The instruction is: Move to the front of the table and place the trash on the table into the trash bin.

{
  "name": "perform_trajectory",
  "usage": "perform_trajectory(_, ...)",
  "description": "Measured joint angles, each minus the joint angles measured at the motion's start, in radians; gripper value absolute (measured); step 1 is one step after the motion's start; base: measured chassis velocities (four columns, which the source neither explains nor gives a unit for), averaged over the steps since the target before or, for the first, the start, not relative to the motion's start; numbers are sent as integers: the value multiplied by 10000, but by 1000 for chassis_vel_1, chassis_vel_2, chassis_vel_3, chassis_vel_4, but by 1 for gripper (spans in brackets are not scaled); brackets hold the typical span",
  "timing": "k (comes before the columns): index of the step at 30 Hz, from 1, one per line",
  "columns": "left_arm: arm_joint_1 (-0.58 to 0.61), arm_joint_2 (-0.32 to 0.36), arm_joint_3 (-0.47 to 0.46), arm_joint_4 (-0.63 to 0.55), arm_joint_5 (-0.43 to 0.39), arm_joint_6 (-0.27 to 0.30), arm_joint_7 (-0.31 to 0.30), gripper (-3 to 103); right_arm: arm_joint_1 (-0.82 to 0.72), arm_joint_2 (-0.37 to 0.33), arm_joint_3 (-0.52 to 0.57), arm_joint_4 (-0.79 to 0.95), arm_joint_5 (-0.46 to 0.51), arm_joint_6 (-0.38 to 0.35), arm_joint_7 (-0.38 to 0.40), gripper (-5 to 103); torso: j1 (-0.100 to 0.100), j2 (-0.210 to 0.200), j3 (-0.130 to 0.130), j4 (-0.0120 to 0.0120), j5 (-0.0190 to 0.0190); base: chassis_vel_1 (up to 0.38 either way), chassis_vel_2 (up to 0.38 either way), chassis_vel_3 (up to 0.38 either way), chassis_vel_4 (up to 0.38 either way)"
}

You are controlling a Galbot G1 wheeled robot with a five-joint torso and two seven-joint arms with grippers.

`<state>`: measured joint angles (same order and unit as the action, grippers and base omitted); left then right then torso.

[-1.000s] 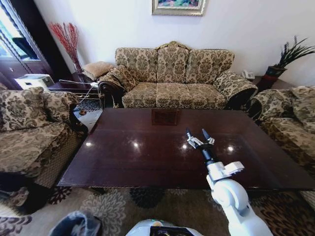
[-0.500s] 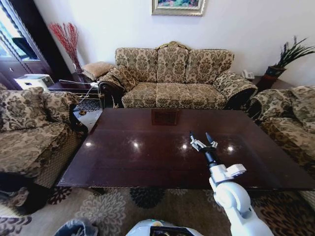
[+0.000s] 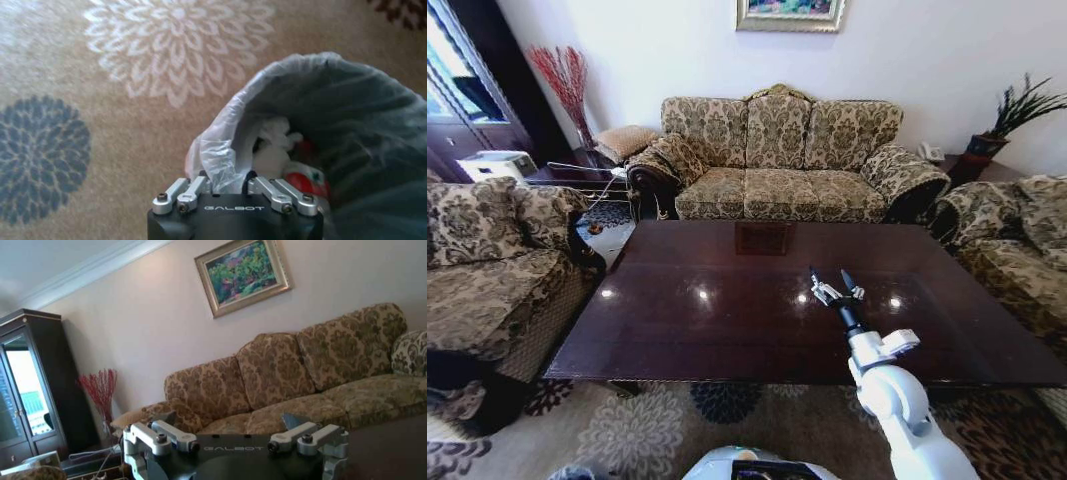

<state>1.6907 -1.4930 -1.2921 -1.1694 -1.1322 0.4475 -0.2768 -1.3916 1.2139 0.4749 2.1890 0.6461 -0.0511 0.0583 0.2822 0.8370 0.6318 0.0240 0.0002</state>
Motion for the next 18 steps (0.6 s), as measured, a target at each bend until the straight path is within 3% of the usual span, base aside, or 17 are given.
perform_trajectory(4, 204, -121, -80, -324, 136, 228, 270, 39, 40, 82, -111, 1, -2, -6, -3, 100, 0, 0, -1, -10, -3, 0, 0, 0, 0)
perform_trajectory(7, 542, -271, -200, -815, 277, 245, 662, 55, 57, 146, -177, 1, -2, -1, -22, 100, 0, 0, 0, -2, -1, 0, 0, 0, 0)
perform_trajectory(11, 821, -354, -259, -1127, 752, 39, 1011, 66, 53, 185, -259, -10, 5, 32, -55, 100, 0, 1, 0, -9, -2, 0, 0, 0, 0)
perform_trajectory(16, 1153, -418, -365, -1380, 1109, -30, 1250, 87, 132, 337, -355, -11, 86, 67, -105, 100, 0, 1, -1, -7, -1, 0, 0, 0, 0)
perform_trajectory(18, 1197, -449, -374, -1380, 1216, -76, 1252, 87, 142, 386, -379, -11, 114, 74, -114, 100, 0, 1, 0, -5, -2, 0, 0, 0, 0)
